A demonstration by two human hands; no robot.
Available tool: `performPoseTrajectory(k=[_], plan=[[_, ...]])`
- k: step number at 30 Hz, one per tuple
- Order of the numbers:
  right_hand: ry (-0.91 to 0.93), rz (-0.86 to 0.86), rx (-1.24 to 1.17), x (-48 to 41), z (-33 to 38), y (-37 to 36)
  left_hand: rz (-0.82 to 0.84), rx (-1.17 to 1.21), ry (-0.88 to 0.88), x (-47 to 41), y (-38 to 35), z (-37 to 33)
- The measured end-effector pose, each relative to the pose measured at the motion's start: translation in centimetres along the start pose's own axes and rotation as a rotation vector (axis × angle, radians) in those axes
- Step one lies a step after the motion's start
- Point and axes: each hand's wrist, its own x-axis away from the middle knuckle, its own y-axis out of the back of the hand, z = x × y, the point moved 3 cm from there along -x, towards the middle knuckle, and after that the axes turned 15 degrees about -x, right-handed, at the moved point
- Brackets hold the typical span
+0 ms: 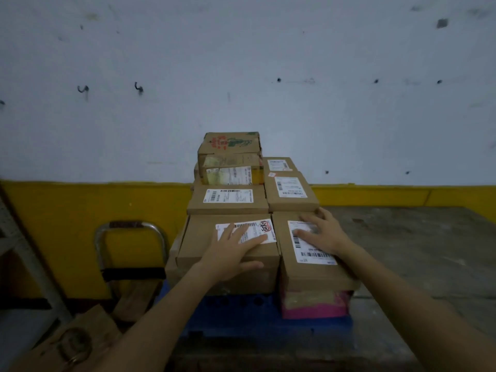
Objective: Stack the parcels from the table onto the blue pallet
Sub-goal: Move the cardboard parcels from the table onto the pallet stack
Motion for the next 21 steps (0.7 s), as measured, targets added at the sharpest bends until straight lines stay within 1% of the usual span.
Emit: performPoseTrajectory(k=[8,14,17,19,21], plan=[[-0.007,0.029,0.041,-0.3,0.0,-0.3,-0.019,-0.028,0.014,-0.3,-0.4,0.0],[0.081,-0.072,0.031,0.7,0.1,-0.4,-0.059,0.010,0.062,0.0,-0.2,-0.1],[0.107,-0.099,0.076,0.9,0.4,-0.2,-0.074,0.007,0.086,0.2,0.2,0.0],[0.134,-0.120,0.114,0.9,0.7,0.1,-0.124,0.049,0.123,0.6,0.6,0.9],[0.154,-0.135,0.120,0.5,0.8,0.7,-0.208,0.078,0.203,1.3,1.0,2.7]])
